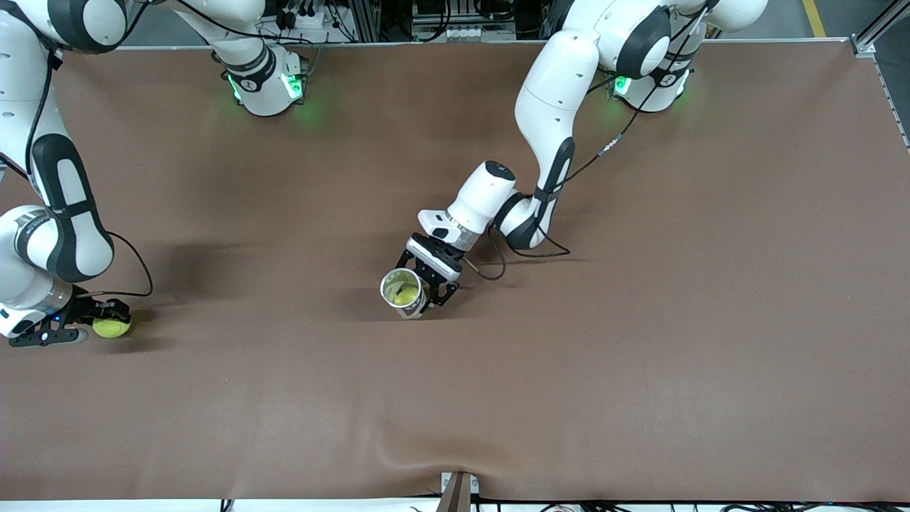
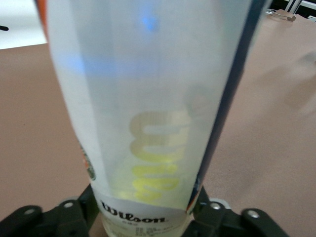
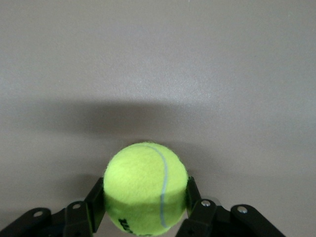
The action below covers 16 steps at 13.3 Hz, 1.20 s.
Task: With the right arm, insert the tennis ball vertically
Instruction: 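Grasp the second tennis ball with the right gripper, then carry the second ball with the right gripper over the tube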
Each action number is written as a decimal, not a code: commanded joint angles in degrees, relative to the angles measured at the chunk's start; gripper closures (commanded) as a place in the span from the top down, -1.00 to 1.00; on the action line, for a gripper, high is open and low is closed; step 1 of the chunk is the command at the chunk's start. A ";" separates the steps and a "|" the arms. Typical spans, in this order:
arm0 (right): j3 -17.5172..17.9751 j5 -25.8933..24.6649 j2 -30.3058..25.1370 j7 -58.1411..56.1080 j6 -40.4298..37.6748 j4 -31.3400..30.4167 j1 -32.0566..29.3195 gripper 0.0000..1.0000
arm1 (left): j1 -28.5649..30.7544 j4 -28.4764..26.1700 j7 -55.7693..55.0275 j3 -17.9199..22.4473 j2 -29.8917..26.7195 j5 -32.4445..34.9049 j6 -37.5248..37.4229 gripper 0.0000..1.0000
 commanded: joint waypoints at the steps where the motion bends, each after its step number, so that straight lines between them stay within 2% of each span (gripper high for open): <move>1: 0.99 0.92 -1.69 -0.22 -0.93 -0.09 0.81 -1.00 | -0.86 1.60 -0.22 0.92 1.48 -1.49 0.56 0.68; 4: 1.08 0.92 -6.68 6.44 -7.60 0.44 4.32 -1.00 | -0.86 1.60 -0.22 0.92 1.48 -1.49 0.56 0.68; 6: 1.00 0.92 -10.11 15.21 -14.80 2.01 8.71 -1.00 | -0.86 1.69 -0.22 0.92 1.48 -1.49 0.56 0.67; 10: 0.99 0.83 -15.57 29.72 -24.21 2.37 16.01 -1.00 | -0.86 1.87 -0.22 0.92 1.48 -1.49 0.56 0.68; 14: 0.99 0.83 -19.09 48.96 -31.08 3.25 26.20 -1.00 | -0.86 1.87 -0.22 0.92 1.48 -1.49 0.56 0.68; 16: 0.99 0.83 -19.45 60.19 -33.89 5.61 32.69 -1.00 | -0.86 1.87 -0.22 0.92 1.48 -1.49 0.56 0.68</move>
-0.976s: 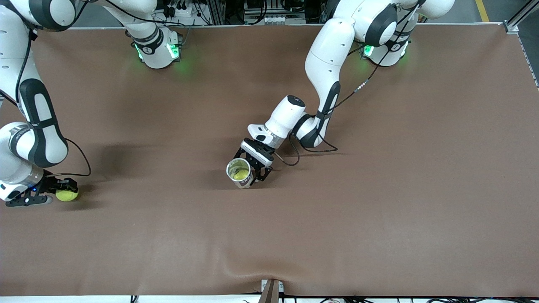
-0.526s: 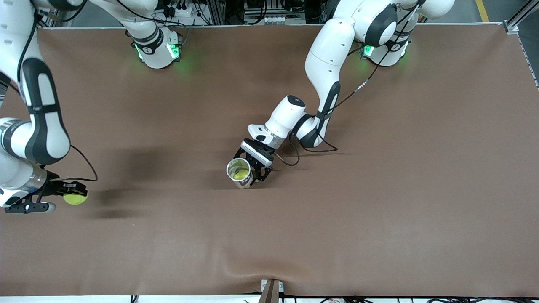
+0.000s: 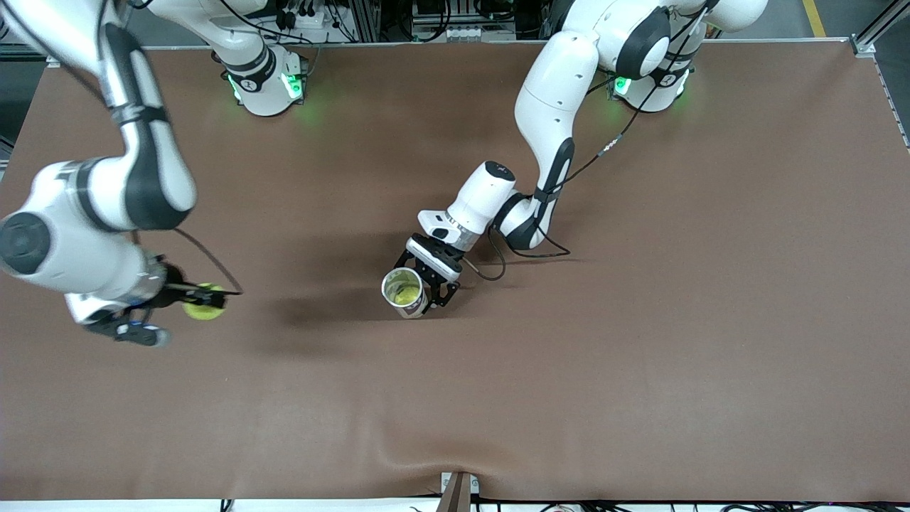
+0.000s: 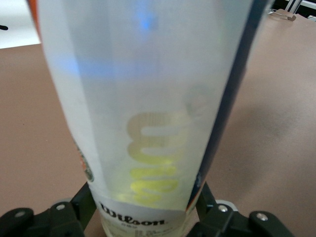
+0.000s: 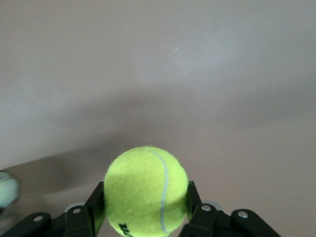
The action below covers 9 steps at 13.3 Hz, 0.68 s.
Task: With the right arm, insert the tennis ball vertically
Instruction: 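Carry the second ball with the right gripper over the tube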
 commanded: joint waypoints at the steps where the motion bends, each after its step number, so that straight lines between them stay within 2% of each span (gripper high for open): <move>1: -0.75 0.45 -1.07 12.52 -3.19 2.31 7.28 -1.00 | -0.86 1.64 -0.22 0.89 1.30 -1.49 0.56 0.68; 6: -0.75 0.54 -0.28 32.82 -2.58 6.35 18.44 -1.00 | -0.86 1.73 0.04 0.89 1.47 -1.40 0.47 0.68; 9: -0.75 0.01 1.21 42.33 -2.14 8.72 24.07 -1.00 | -1.73 1.73 0.31 2.21 1.56 -1.22 0.29 0.68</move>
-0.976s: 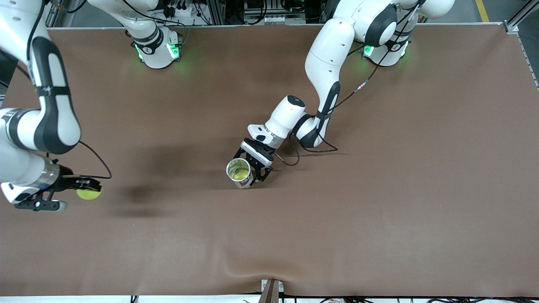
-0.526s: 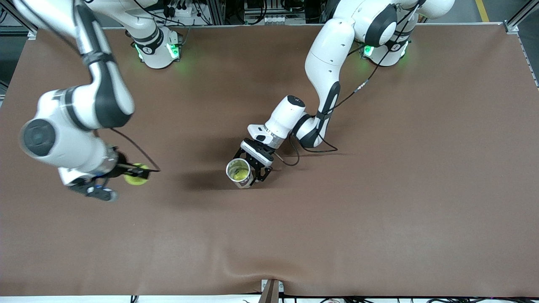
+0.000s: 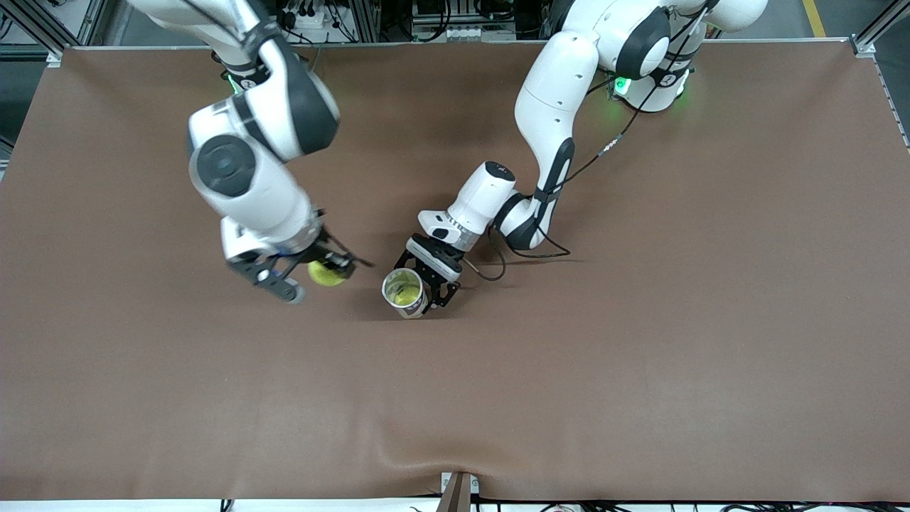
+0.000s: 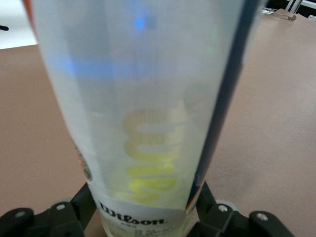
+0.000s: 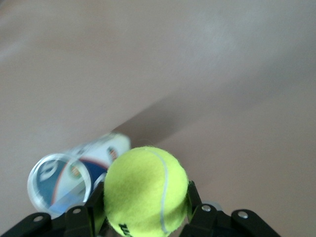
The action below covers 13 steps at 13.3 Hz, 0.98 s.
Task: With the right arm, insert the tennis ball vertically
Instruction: 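Carry the second ball with the right gripper over the tube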
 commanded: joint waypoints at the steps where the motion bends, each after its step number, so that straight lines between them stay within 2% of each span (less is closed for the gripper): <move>1: -0.75 0.00 2.31 7.76 0.35 3.95 4.27 -1.00 | -1.85 1.67 0.25 2.86 1.47 -1.22 0.12 0.68; 4: -0.93 -2.45 7.31 17.26 3.34 8.95 7.97 -1.00 | -2.47 1.58 0.25 3.13 1.56 -1.22 0.12 0.69; 8: -1.19 -3.34 11.18 18.33 3.43 15.02 8.06 -1.00 | -2.47 1.67 0.16 3.13 1.56 -1.22 0.12 0.69; 13: -1.37 -5.63 12.69 18.69 3.61 15.91 7.27 -1.00 | -2.47 1.67 0.16 3.13 1.82 -1.31 0.12 0.69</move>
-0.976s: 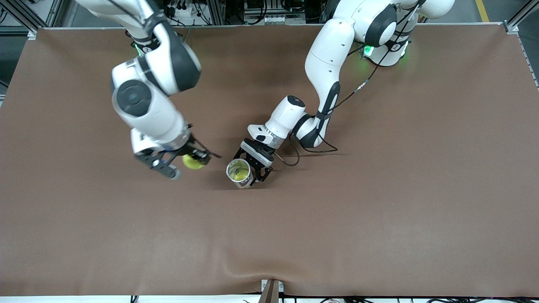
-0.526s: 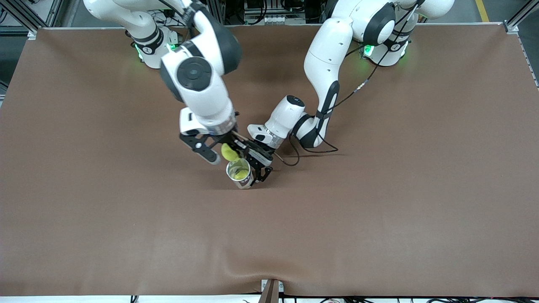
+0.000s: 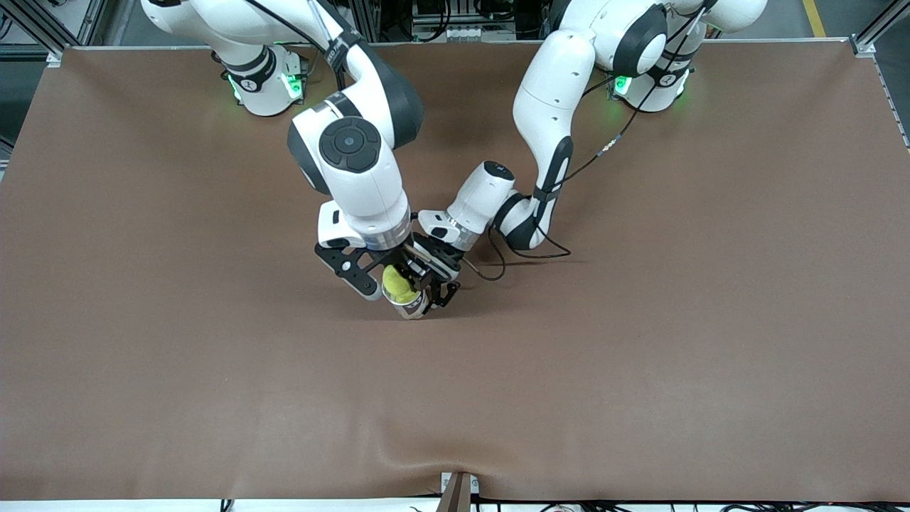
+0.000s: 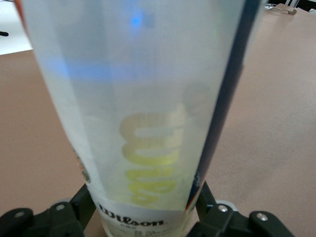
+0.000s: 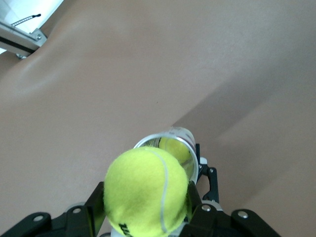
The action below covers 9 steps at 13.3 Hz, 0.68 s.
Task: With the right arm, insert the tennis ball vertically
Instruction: 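Lower the second ball into the tube and open the right gripper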
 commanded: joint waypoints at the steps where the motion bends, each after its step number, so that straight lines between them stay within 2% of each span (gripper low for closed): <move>1: 0.29 -2.03 1.37 1.18 -1.01 2.47 -0.47 -1.00 | -0.94 1.67 0.12 1.11 1.48 -1.31 0.14 0.69; 5: 0.29 -2.47 1.98 1.18 -1.10 2.29 -0.38 -1.00 | -0.94 1.67 0.12 1.11 1.40 -1.40 0.14 0.69; 7: 0.29 -2.47 1.98 1.26 -1.10 2.29 -0.38 0.99 | -0.94 1.67 0.12 1.11 1.40 -1.40 0.14 0.69; 9: 0.29 -2.39 1.90 1.18 -1.36 2.29 -0.38 1.00 | -0.94 1.67 0.12 1.11 1.40 -1.40 0.14 0.69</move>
